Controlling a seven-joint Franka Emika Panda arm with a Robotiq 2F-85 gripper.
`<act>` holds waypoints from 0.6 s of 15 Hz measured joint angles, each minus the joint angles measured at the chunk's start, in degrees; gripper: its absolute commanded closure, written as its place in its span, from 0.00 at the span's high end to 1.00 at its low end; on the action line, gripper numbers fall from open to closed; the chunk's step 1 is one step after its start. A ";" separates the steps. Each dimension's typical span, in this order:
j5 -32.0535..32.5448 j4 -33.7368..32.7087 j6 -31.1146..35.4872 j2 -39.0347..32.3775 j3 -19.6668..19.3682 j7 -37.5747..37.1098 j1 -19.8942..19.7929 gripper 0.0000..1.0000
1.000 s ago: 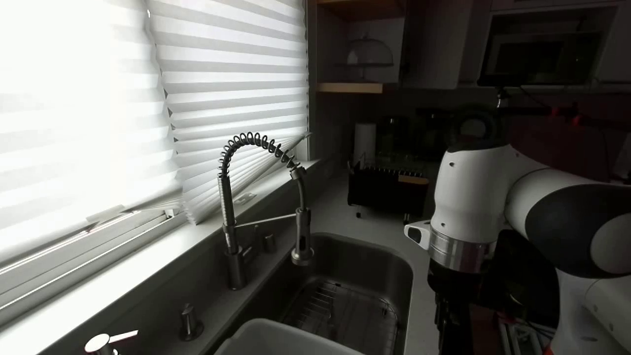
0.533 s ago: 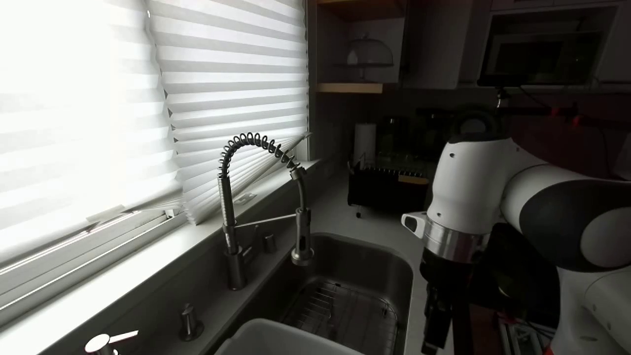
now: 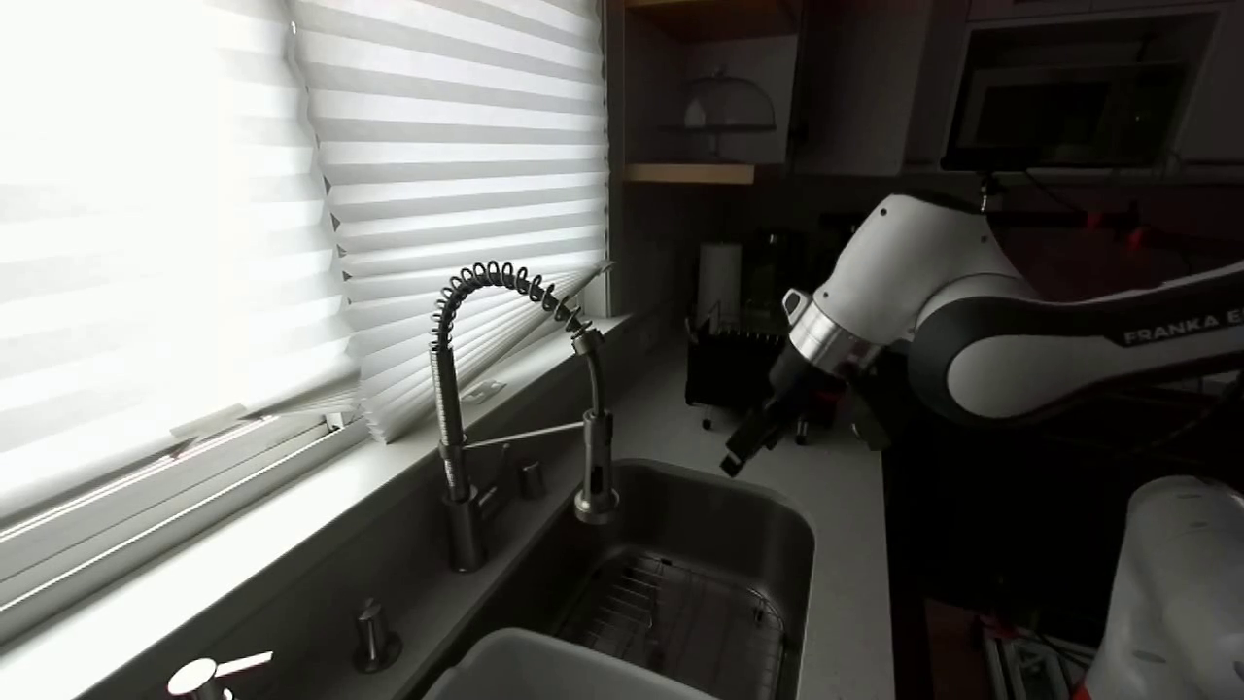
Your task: Move the spoon and fork to the middle compartment of the black cutlery drying rack
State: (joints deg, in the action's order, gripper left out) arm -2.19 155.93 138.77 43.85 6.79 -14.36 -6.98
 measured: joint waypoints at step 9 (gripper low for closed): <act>3.79 -2.73 19.96 -5.68 -3.15 -3.33 -12.63 1.00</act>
State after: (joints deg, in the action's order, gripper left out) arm 1.60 153.20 158.73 38.16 3.64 -17.70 -19.62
